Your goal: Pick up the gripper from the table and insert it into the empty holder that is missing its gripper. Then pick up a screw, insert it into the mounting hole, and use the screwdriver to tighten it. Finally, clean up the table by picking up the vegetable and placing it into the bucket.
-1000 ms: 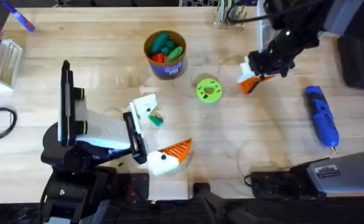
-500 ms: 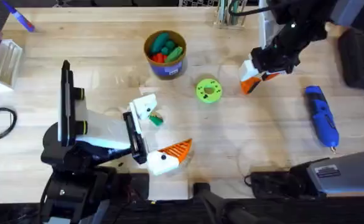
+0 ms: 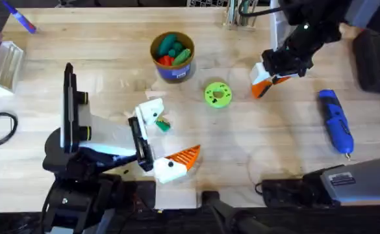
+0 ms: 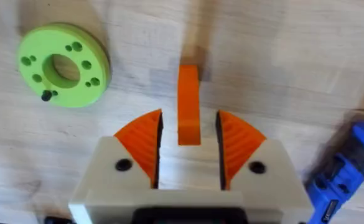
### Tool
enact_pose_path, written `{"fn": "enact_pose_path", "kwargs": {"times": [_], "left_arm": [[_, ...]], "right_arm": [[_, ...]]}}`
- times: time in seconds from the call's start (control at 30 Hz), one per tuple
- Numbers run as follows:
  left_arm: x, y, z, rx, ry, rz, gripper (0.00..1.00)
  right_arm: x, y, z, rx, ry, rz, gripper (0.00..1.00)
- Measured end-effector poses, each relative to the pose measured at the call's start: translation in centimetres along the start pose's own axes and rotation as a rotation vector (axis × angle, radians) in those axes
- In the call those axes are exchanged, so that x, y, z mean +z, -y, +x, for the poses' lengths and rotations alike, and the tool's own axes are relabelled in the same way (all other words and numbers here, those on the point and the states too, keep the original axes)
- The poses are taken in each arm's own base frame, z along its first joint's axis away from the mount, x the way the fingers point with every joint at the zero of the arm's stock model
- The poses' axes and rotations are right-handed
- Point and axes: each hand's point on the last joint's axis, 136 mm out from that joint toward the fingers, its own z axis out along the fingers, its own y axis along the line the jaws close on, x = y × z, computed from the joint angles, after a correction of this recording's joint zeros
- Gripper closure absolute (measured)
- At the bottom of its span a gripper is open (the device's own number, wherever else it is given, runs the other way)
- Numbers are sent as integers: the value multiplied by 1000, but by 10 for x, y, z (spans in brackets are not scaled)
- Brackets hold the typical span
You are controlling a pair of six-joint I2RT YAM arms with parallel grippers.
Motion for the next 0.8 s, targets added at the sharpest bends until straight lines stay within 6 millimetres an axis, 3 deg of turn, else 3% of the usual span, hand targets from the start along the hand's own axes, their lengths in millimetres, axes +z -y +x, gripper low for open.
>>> {"fn": "enact_pose_path", "kwargs": {"times": [0.53, 0.67, 0.8], "left_arm": [[0, 0, 0, 0, 0, 0, 15], [0, 0, 0, 0, 0, 0, 15], [0, 0, 0, 0, 0, 0, 15]], "right_arm": [[6, 0, 6, 0, -41, 1, 547], [13, 0, 7, -3, -65, 2, 654], [14, 0, 6, -3, -64, 2, 700]]}}
